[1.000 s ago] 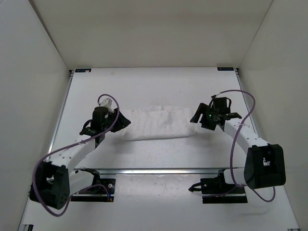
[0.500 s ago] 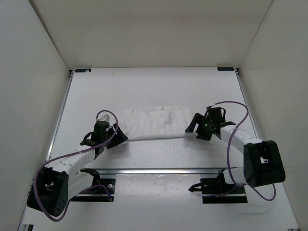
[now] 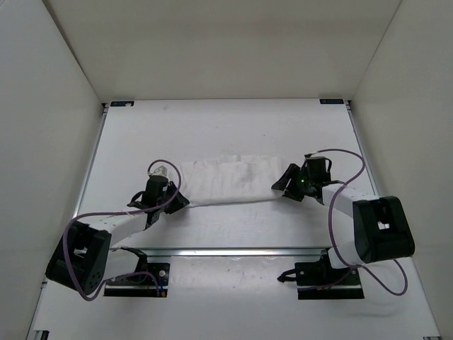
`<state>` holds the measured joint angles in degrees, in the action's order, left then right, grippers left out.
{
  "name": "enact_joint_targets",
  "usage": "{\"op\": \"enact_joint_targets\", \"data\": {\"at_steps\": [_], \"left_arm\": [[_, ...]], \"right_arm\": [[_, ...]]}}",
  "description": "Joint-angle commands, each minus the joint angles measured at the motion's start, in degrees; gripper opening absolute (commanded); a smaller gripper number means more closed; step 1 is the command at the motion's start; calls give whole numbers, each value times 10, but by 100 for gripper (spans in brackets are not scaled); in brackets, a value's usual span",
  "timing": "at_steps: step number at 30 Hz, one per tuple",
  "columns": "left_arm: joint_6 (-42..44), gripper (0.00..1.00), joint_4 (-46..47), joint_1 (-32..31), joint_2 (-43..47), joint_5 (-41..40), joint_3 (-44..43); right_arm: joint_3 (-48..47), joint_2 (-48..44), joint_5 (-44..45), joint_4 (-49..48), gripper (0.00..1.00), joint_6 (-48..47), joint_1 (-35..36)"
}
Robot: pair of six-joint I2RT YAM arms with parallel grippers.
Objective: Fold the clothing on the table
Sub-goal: Fold the skirt
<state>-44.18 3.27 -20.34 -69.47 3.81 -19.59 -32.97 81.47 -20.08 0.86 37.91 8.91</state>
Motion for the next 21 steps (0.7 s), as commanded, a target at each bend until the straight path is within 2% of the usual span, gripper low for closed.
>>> {"op": "enact_joint_targets", "data": {"at_steps": [1,2,3,4,6,9,15,18,21], "left_arm": [[0,27,-4,-1,-13,-6,11],[1,23,-4,-1,-15,-6,9],[3,17,-5,1,-15,-7,8],[4,10,-3,3,-15,-7,9],[4,0,2,3,-16,-2,14],[6,0,13,-3,-22,4,15],[-33,0,66,-77,-61,-4,-10],[-46,0,85,-110,-100,-2,-44],[-51,0,107,-128,-141,-2,-76]], "right_arm": [[38,33,38,20,51,11,-13],[45,23,45,16,46,15,-14],[49,17,56,12,36,24,-20],[62,12,56,7,21,28,-27],[69,-7,74,5,0,33,-36],[63,-42,79,30,0,25,-52],[-51,-125,103,195,0,-63,-67],[-117,-112,121,250,0,-101,-46],[-189,-87,169,305,0,-129,23]]}}
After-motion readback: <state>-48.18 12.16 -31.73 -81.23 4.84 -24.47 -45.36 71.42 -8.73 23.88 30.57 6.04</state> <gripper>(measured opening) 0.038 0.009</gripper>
